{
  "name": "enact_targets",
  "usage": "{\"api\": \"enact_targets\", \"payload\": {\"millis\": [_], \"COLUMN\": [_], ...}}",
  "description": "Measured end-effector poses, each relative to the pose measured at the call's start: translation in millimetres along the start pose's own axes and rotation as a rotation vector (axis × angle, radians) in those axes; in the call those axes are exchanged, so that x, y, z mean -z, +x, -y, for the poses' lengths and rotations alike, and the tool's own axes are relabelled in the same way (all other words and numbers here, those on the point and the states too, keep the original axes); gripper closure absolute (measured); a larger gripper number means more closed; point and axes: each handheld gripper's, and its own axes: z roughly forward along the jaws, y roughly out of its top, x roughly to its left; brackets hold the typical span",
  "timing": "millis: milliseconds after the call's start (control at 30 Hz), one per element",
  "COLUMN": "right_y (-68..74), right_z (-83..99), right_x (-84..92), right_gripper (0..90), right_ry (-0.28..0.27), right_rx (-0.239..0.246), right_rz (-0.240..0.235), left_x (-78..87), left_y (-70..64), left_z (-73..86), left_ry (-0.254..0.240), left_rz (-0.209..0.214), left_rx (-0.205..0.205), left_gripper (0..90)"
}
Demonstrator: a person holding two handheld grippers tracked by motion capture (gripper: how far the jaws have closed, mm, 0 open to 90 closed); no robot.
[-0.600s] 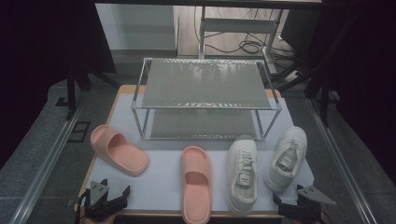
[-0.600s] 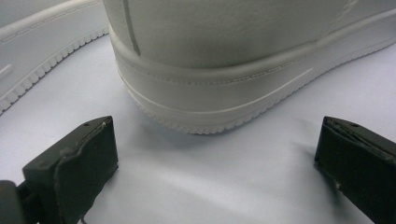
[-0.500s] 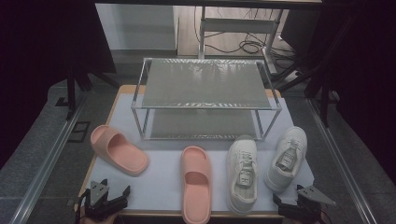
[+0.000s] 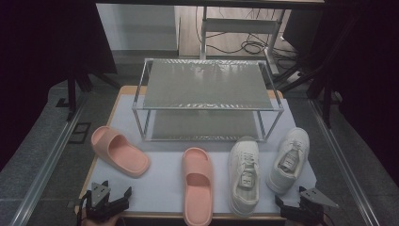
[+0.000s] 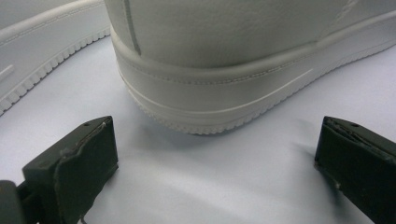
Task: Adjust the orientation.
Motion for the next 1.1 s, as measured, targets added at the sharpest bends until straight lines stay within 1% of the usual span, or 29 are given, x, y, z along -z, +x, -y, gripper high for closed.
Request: {"api": "enact_targets", "payload": {"millis": [600, 800, 967, 1100], "right_y": [-0.3, -0.4, -0.5, -0.5], "right_z": [0.6, 0.6, 0.6, 0.7], "right_x": [-0.1, -0.1, -0.2, -0.2], "right_gripper": [0.0, 0.0, 0.0, 0.0], "right_ry": [-0.005, -0.006, -0.007, -0.007], "right_rx": [0.001, 0.002, 0.002, 0.002], "right_rz": [-0.003, -0.004, -0.005, -0.005], "left_x": [1.4, 3.6, 4.7, 5.9], "left_y": [2.0, 4.3, 5.8, 7.0], "left_z": [-1.8, -3.3, -5.0, -6.5], "left_ry": [0.010, 0.014, 0.022, 0.017], "left_rz": [0.007, 0.020, 0.027, 0.026], "left_rx": [0.002, 0.025, 0.025, 0.028], "left_gripper": [14.4, 16.2, 18.2, 19.4]}}
